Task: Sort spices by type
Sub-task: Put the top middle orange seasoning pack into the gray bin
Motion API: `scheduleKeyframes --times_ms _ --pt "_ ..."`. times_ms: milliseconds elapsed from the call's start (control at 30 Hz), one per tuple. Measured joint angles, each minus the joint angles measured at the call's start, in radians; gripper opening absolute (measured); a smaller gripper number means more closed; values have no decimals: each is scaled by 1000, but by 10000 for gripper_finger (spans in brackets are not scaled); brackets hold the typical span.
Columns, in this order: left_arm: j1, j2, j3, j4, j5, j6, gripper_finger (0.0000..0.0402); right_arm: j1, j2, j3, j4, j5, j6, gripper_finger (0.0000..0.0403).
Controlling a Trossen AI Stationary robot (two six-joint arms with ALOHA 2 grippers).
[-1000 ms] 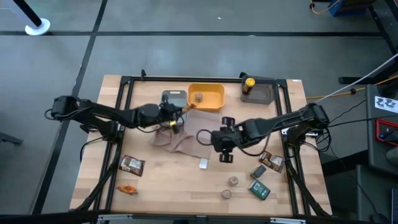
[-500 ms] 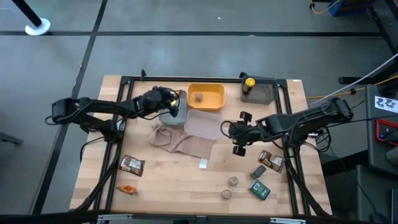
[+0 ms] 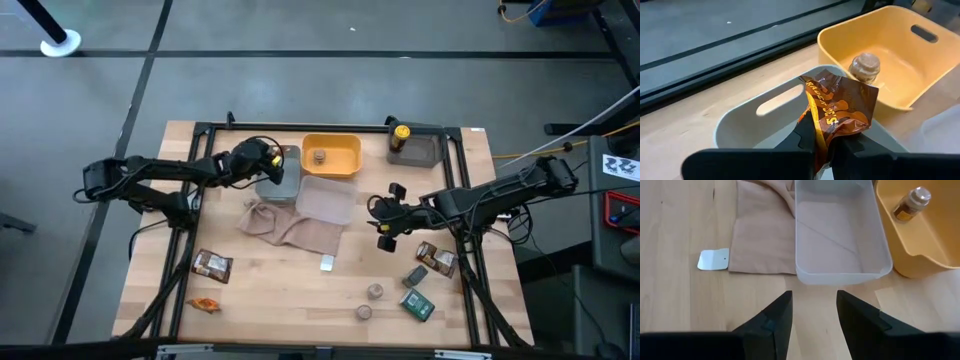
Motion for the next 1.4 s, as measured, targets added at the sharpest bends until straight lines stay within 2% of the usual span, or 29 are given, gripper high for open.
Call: scheduleKeyframes --times_ms 300,600,1167,1400 --pt "34 0 0 -27 -1 -2 38 0 0 -54 77 -16 0 154" --pt "53 0 0 -53 -3 -90 44 0 0 -58 86 -26 0 154" --pt "52 0 0 -67 -38 -54 45 0 0 -58 84 -26 0 154" --pt "52 0 0 -66 -51 -10 45 0 0 -58 83 -78 0 154"
